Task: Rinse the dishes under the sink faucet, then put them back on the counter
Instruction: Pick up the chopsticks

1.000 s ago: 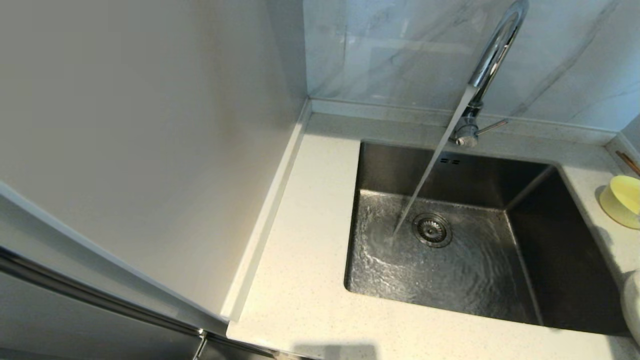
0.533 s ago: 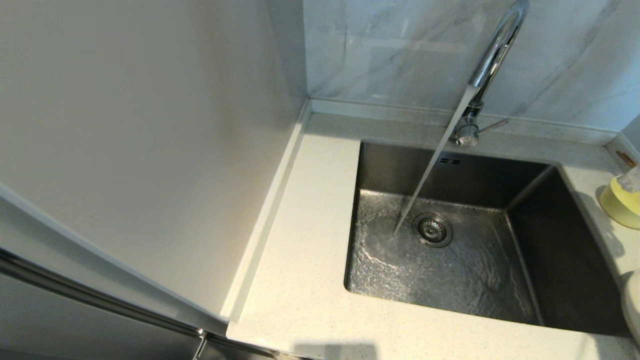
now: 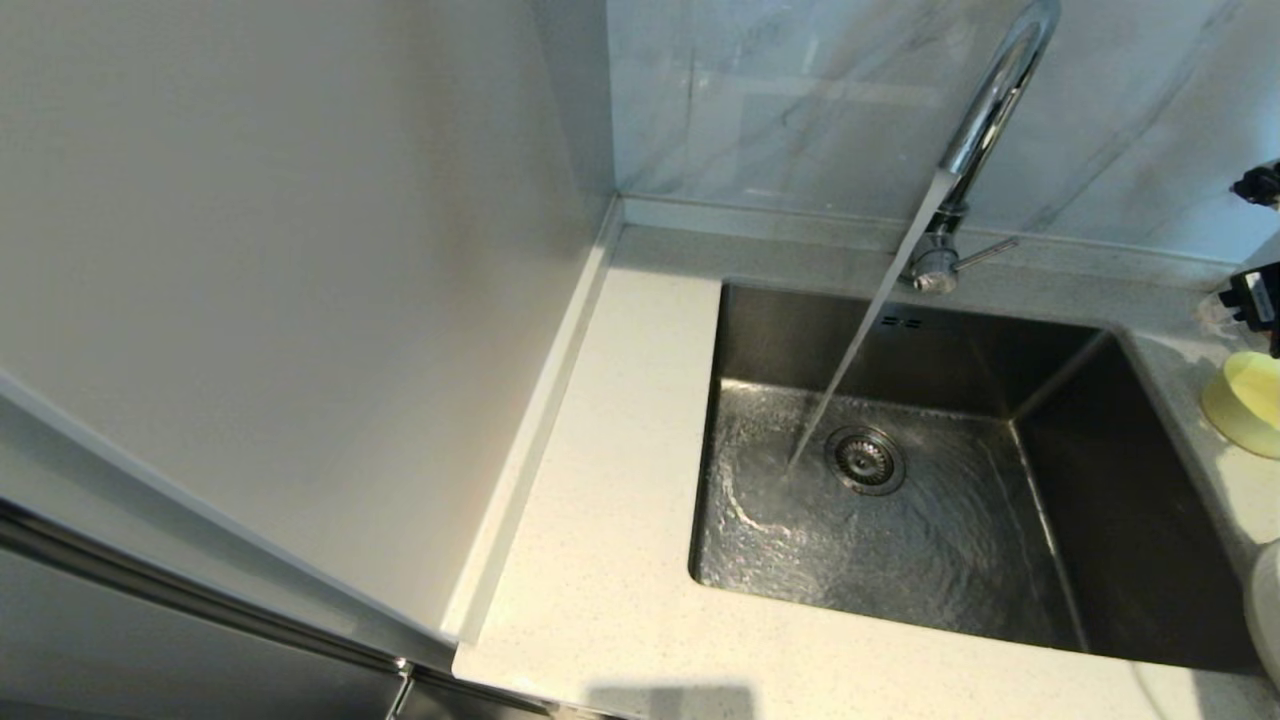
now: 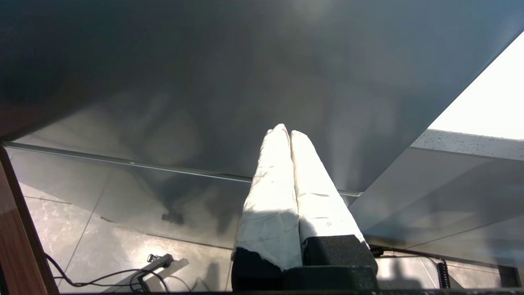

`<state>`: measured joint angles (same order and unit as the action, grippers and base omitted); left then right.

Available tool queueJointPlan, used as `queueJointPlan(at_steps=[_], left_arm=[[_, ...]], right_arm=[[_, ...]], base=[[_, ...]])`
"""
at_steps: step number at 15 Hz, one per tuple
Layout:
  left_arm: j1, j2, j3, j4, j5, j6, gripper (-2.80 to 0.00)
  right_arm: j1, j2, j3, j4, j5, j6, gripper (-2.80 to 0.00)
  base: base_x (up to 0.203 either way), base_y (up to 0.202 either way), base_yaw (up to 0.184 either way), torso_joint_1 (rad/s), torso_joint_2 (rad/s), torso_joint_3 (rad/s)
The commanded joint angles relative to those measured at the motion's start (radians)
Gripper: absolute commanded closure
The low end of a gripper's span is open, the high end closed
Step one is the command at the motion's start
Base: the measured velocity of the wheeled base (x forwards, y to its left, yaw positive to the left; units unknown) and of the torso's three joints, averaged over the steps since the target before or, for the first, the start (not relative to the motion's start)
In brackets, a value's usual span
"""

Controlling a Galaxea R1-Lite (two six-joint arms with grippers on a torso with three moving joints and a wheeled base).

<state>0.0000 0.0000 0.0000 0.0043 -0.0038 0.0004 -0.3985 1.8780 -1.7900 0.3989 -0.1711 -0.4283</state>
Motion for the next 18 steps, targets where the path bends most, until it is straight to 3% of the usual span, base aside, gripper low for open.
queueJointPlan(at_steps=[1,8,15,18], left_arm=[[0.000,0.000,0.000,0.000,0.001,0.000,0.00],[0.000,0.000,0.000,0.000,0.001,0.000,0.00],[0.000,0.000,0.000,0.000,0.001,0.000,0.00],[0.000,0.000,0.000,0.000,0.001,0.000,0.00]], right_arm=[[-0.021,0.064,-0.015,-0.030,-0.001,-0.008,-2.80],[-0.072,0.180,-0.027,-0.217,0.004,-0.075,-2.80],[-0.080,0.220,-0.040,-0.284,0.001,-0.125,-2.80],[-0.085,0.268,-0.106,-0.302,-0.002,-0.128,-2.80]], base=[[0.000,0.000,0.000,0.000,0.00,0.000],[0.000,0.000,0.000,0.000,0.00,0.000],[0.000,0.000,0.000,0.000,0.00,0.000],[0.000,0.000,0.000,0.000,0.00,0.000]])
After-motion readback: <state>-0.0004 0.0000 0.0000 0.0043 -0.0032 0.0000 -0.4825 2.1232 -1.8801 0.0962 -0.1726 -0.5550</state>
